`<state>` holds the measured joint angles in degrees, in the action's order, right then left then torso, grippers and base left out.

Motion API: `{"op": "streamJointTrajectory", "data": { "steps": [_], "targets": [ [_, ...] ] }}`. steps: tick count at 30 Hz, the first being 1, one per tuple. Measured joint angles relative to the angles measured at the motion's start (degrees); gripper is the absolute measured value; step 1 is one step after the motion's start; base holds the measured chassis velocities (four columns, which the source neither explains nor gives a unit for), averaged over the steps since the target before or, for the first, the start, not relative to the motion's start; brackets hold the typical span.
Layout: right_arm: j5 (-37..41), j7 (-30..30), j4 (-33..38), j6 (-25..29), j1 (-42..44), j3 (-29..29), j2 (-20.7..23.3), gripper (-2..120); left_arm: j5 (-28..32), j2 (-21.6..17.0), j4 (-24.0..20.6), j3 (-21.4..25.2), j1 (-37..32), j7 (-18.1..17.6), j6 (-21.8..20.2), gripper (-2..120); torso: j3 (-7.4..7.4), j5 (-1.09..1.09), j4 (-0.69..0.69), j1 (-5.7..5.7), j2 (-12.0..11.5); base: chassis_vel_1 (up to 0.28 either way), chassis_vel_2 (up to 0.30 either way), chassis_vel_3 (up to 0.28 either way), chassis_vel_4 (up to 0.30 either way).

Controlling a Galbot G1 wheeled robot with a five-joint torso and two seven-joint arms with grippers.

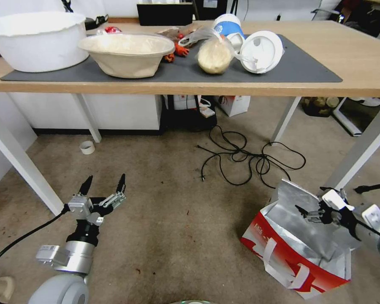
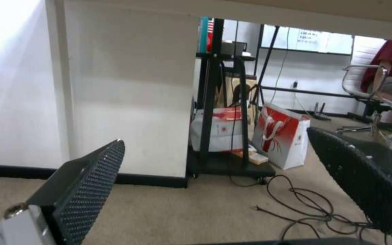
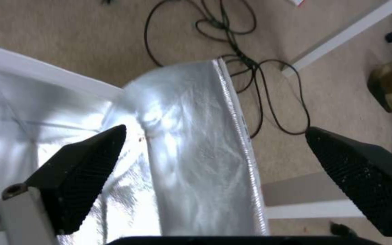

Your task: Pick up the food delivery bag from the floor and place it on the table.

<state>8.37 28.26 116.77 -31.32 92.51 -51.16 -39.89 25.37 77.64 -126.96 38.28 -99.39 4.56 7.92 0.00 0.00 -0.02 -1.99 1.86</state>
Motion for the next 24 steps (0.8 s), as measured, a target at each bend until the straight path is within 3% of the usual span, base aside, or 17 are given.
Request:
{"op": "streamJointTrajectory", "data": {
  "steps": [8,24],
  "targets": [
    [-1.4,2.6,-9.0,-0.9,-9.6,8.9,9.4,100,0.0,0.9,-0.9,-0.1,-0.5,-0.7,-1.0,100,0.00,0.00,0.02,-0.01,0.0,0.000,0.000,0.000,0.000],
    [-2.7,4.8,-21.1,0.2,-26.2,24.9,12.5,100,-2.1,3.2,0.0,-1.3,-0.5,-0.9,-1.1,100,0.00,0.00,0.00,-0.01,0.1,0.000,0.000,0.000,0.000]
  ]
}}
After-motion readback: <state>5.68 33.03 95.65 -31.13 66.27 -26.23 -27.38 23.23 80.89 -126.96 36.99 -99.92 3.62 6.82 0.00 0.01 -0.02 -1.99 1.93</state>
